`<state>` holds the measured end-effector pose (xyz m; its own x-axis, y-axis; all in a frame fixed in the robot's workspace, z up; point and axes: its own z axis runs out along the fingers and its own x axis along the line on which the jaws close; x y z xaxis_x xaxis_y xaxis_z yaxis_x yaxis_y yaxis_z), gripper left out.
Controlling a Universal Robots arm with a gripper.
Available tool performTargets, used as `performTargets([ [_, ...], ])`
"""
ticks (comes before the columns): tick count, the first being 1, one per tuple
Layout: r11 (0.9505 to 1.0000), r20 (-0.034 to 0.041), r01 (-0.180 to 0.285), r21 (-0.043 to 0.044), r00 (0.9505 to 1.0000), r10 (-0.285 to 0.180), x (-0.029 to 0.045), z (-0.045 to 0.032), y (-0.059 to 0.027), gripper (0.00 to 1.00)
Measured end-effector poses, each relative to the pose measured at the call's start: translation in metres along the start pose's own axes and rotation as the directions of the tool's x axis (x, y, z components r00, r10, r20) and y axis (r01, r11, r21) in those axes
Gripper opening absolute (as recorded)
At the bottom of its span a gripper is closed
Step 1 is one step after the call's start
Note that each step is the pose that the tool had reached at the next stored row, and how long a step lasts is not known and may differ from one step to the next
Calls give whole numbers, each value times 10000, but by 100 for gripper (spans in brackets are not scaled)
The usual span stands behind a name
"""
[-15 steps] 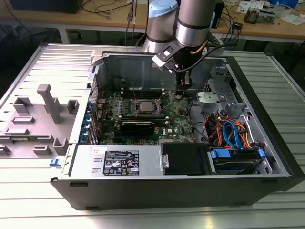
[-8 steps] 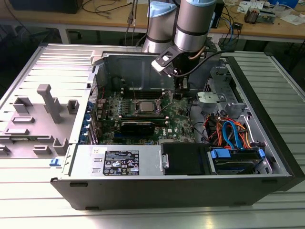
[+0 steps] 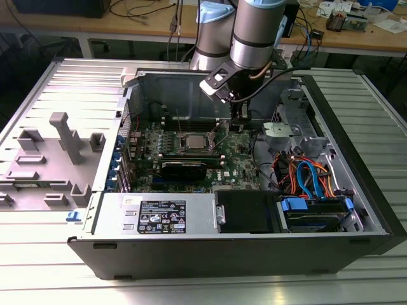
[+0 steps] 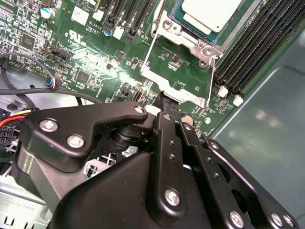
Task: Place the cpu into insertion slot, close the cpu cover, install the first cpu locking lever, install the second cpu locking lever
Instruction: 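Close the cpu cover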
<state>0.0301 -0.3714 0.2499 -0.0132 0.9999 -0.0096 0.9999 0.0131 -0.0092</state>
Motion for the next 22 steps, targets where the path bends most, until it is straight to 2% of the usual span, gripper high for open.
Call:
performTargets([
  [9, 10000, 0, -3, 0, 10000, 3, 0, 0, -12, 11],
  [22, 10000, 0, 1, 0, 10000, -1, 2, 3, -185, 11],
])
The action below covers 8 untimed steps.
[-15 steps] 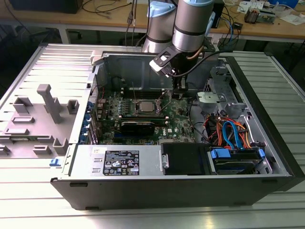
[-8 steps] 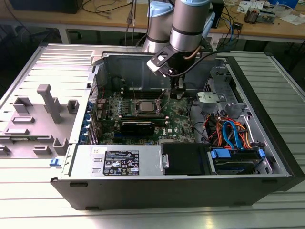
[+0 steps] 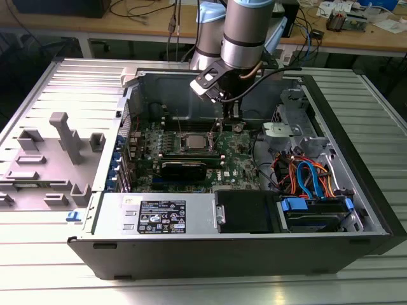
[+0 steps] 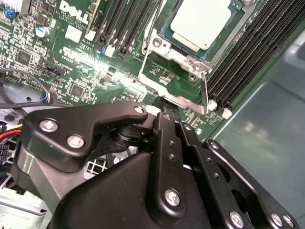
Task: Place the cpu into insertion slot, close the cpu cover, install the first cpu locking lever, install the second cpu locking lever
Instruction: 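Close the cpu cover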
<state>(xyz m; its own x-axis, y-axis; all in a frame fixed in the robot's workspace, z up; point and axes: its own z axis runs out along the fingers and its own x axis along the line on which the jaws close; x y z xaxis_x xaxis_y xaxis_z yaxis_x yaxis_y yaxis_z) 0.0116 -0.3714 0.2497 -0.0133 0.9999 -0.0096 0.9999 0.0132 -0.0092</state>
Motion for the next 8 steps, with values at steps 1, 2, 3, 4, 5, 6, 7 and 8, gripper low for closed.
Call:
performTargets([
  [1, 10000, 0, 0, 0, 10000, 0, 0, 0, -6, 11],
  [2, 10000, 0, 0, 0, 10000, 0, 0, 0, -12, 11],
  [3, 10000, 0, 0, 0, 10000, 0, 0, 1, -17, 11],
  [4, 10000, 0, -1, 0, 10000, 1, 0, 1, -24, 11],
  [5, 10000, 0, -1, 0, 10000, 1, 0, 1, -28, 11],
  [6, 10000, 0, -1, 0, 10000, 1, 1, 1, -33, 11],
  [7, 10000, 0, 0, 0, 10000, 0, 0, 1, -33, 11],
  [8, 10000, 0, 0, 0, 10000, 0, 0, 1, -34, 11],
])
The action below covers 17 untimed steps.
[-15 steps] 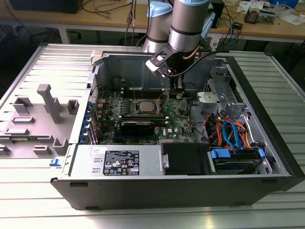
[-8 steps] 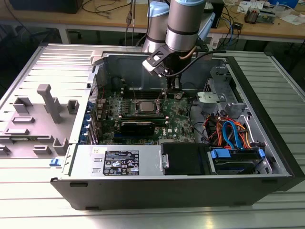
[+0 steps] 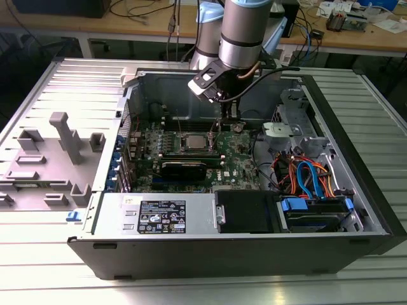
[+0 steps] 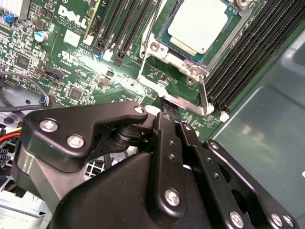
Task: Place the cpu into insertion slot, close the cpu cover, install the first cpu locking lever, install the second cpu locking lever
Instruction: 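Close the cpu cover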
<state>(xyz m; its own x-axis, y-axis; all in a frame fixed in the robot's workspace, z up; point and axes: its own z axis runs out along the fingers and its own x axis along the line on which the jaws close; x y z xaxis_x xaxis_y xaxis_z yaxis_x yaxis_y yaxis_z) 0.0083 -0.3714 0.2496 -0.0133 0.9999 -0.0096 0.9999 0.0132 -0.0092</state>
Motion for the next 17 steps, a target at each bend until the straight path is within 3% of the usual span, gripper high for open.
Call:
performTargets([
  [17, 10000, 0, -1, 0, 10000, 1, 1, 0, -45, 11],
])
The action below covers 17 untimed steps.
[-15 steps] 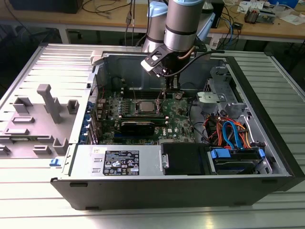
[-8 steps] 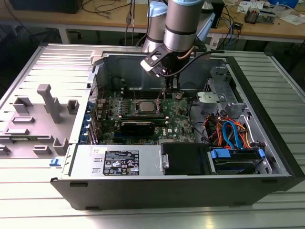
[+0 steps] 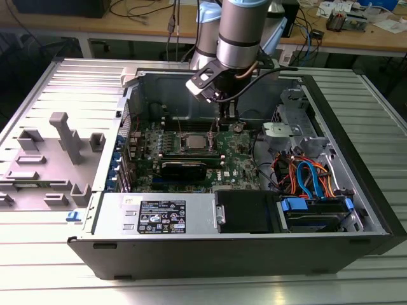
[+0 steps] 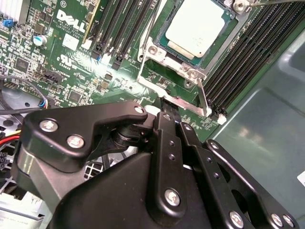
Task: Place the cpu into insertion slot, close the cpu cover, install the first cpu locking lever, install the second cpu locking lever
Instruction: 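Close the cpu cover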
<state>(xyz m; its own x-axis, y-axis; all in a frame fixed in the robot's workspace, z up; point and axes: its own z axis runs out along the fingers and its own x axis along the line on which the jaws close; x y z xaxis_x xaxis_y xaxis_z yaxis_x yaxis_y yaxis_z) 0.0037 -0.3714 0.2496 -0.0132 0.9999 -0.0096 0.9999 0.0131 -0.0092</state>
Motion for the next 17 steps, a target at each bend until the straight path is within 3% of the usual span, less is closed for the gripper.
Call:
performTargets([
  [17, 10000, 0, 1, 0, 10000, -1, 1, 6, -84, 11],
])
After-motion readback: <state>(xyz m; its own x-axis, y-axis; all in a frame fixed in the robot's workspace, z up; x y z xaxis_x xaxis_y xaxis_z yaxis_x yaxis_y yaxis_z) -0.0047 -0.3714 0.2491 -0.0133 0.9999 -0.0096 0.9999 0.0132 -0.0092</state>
